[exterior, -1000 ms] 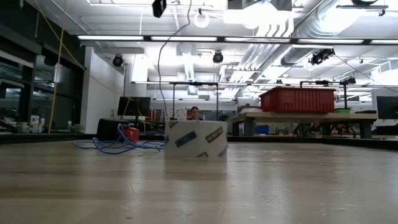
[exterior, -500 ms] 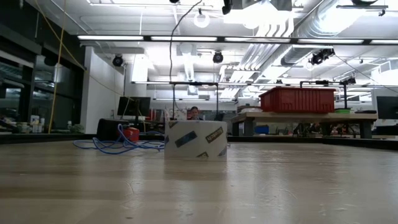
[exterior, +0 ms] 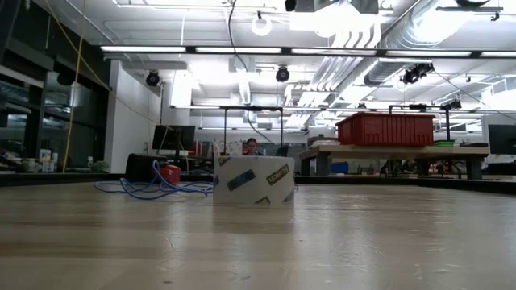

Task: Coil cords
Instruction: Coil the blue wire on the spool

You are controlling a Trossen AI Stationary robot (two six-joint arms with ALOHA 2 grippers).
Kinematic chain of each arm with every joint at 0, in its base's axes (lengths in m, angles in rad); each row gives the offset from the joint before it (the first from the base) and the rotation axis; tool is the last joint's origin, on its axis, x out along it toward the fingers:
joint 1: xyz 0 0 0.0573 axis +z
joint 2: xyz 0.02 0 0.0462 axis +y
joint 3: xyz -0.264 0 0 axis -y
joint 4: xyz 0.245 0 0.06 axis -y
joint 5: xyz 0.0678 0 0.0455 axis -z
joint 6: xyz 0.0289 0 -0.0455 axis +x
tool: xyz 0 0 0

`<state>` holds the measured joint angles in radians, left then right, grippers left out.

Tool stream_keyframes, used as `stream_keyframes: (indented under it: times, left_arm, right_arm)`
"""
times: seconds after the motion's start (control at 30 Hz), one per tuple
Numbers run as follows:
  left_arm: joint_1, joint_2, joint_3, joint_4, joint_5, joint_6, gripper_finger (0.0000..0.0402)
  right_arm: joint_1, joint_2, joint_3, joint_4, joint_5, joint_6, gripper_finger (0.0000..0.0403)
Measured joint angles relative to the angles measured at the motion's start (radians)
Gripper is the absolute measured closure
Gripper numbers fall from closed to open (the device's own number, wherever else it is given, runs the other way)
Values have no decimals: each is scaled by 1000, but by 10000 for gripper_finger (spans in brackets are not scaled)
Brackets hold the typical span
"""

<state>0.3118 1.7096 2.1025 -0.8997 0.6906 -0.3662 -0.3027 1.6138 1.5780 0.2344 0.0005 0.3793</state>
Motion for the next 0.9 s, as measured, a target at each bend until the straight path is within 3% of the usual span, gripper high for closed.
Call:
stream_keyframes:
  times: [0.2,0.4,0.53,0.7,0.9]
  left_arm:
    - [20,-27,0,-83,-23,97,397]
    - [62,-136,2,-224,-328,281,373]
    - [102,-200,1,-282,-453,320,347]
    - [141,-261,-12,-360,-499,361,304]
    - [111,-271,-126,-354,-494,339,262]
  right_arm:
    - [1,-4,-1,1,-11,-33,403]
    - [-19,-14,-3,-5,-44,-45,403]
    - [-40,-19,-3,15,-59,-44,403]
    - [-52,-19,-3,33,-107,-47,403]
    - [-78,-19,-3,140,-142,-59,403]
